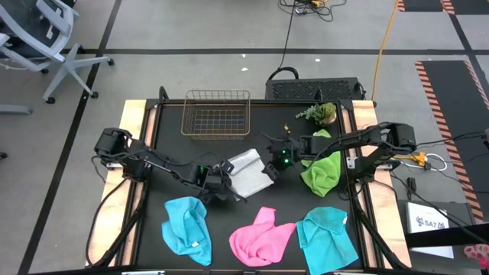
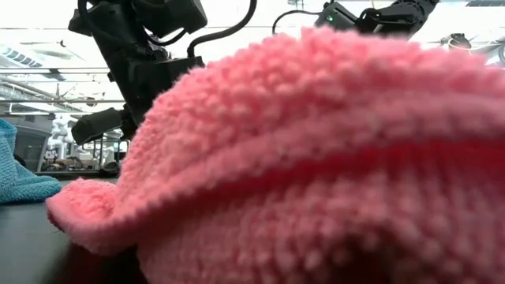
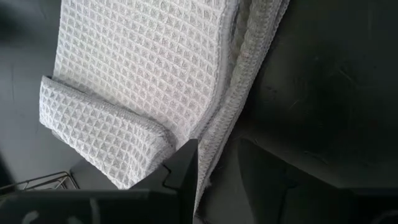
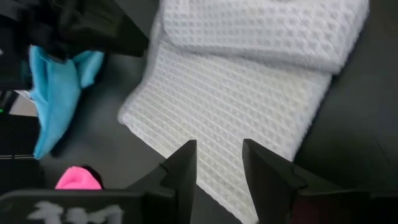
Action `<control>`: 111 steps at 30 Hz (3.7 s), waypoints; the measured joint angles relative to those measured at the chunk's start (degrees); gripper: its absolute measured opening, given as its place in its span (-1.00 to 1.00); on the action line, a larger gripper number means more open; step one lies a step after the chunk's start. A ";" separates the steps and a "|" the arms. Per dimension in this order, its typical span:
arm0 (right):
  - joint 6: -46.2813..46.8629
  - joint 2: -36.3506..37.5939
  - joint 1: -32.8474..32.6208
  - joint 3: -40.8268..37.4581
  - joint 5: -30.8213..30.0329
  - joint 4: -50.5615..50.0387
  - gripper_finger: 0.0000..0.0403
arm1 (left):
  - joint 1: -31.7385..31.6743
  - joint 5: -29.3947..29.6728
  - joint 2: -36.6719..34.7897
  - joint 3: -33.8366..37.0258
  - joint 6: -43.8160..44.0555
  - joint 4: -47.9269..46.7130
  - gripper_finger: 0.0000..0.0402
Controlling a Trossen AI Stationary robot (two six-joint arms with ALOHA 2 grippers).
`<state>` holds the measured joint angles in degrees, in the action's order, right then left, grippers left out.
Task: Fold microfiber towels
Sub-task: Put the gray microfiber cloth into the wire basket
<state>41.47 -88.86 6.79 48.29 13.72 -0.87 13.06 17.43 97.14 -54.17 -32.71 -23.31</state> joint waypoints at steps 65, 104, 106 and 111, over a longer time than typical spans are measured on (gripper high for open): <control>6.94 -13.86 2.60 -1.81 1.62 16.47 -0.07 | -2.10 -0.44 6.14 0.18 9.29 5.40 -0.36; 4.50 -13.82 1.35 6.23 4.99 17.63 -0.99 | -3.45 12.29 6.29 -9.85 18.32 -2.90 -0.98; 2.43 -13.22 1.00 8.90 5.03 13.06 -0.99 | -3.50 13.49 6.29 -11.91 18.95 -6.83 -0.99; -4.18 -10.48 0.54 16.94 4.30 -0.53 -1.00 | -3.59 17.67 5.84 -17.89 21.32 -15.23 -0.99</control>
<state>37.28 -99.33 7.33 65.23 18.01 -1.40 9.47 35.10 102.98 -72.06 -11.39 -38.54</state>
